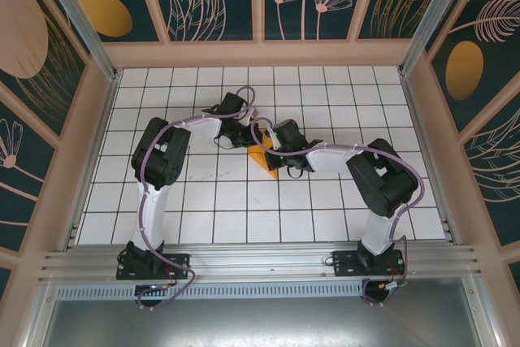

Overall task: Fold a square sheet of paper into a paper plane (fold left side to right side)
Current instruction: Third fold the triangle at the center of the table.

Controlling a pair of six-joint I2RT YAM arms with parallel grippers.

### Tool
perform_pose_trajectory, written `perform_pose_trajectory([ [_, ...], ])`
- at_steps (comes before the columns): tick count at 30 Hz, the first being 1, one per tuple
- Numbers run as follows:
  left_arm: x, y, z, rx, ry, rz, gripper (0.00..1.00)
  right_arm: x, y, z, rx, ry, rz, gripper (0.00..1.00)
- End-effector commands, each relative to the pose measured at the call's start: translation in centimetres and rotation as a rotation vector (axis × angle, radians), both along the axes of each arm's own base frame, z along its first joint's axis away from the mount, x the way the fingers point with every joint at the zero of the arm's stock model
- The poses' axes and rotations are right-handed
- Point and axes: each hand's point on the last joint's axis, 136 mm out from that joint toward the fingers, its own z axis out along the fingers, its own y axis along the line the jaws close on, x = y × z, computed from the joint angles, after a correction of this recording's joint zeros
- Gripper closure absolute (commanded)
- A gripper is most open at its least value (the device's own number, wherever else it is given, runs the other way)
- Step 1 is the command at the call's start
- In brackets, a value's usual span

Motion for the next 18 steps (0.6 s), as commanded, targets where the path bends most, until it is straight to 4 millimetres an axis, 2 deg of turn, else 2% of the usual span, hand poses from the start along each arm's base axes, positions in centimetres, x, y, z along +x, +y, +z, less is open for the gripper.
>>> perform_pose_trajectory([
  [1,-0.9,0.9,-2.6,0.082,0.042,-0.002,0.91,0.7,-0.5,-0.1,-0.013,0.010,-0.046,1.00],
  [9,-0.9,0.9,-2.6,0.082,0.041,0.000,0.91,0.7,-0.8,-0.3,-0.024,0.012,-0.047,1.00],
  [18,-0.8,0.9,-2.7,0.086,0.042,0.005,0.91,0.5,-0.6,0.7,0.021,-0.007,-0.042,1.00],
])
